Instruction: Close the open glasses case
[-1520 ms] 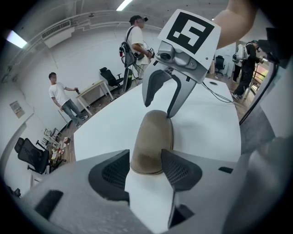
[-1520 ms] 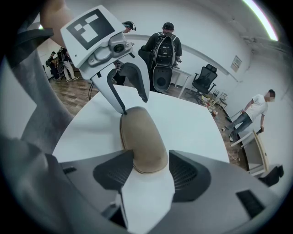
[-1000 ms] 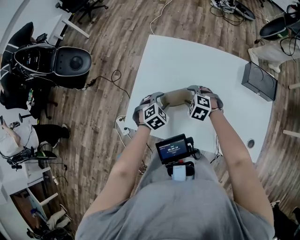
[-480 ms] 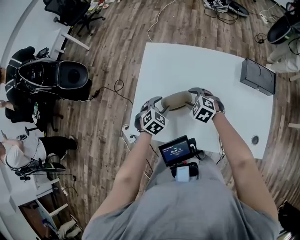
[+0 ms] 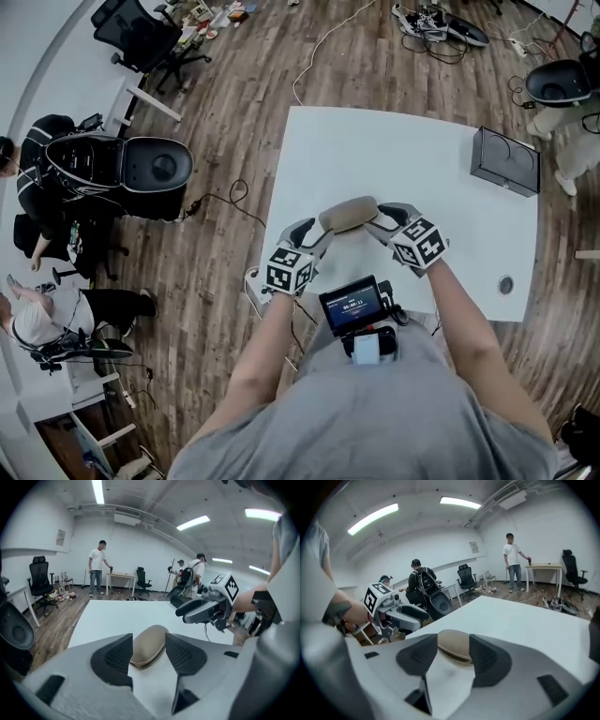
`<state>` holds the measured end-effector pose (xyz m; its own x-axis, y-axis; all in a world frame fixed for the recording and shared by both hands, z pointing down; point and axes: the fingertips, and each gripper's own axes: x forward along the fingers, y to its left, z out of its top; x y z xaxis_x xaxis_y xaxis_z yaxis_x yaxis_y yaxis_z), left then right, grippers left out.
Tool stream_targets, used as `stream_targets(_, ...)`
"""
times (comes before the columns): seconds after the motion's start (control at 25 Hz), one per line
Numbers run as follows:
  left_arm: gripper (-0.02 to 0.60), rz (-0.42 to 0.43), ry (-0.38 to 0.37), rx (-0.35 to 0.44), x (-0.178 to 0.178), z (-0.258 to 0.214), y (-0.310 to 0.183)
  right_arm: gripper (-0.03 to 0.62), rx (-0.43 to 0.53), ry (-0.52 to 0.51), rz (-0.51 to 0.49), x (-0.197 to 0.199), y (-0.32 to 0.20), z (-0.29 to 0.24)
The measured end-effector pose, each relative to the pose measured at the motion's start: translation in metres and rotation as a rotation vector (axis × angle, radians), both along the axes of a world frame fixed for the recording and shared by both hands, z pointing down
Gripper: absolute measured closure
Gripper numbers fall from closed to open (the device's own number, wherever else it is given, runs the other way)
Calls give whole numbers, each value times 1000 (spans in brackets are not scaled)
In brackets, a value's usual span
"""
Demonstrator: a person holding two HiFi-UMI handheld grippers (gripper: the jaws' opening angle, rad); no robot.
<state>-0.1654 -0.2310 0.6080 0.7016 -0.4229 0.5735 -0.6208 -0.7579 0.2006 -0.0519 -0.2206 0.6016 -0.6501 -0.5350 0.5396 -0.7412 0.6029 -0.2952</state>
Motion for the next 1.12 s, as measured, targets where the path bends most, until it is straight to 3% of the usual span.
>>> stream_targets(0.24,377,-11,179,-48,3,-16,28,379,-28,-151,-9,-9,32,-13)
stream_targets(0.32,377,-8,214,-43,9,-22,38,428,-20,-182,-25,-10,44,-18)
stream_targets(0.4,378,-12,231,-33,15,-27,45,531,-10,-212,-13,-5,52,-22)
stream_targets(0.48,391,-24,249,-27,19,-32,48,540,-21,-252,5,0,59,-24)
stream_targets(0.6,519,-39,282,-28,22,-37,51,546,-24,-282,17,6,66,-28)
stream_targets(0.72,561,-24,272,-25,26,-39,53,547,-10,-276,15,13,70,-31)
stream_targets(0.88,563,-4,247,-22,30,-37,56,548,0,-276,16,14,72,-33)
stream_targets(1.12,561,-44,295,-61,39,-37,58,560,3,-224,-24,17,77,-28)
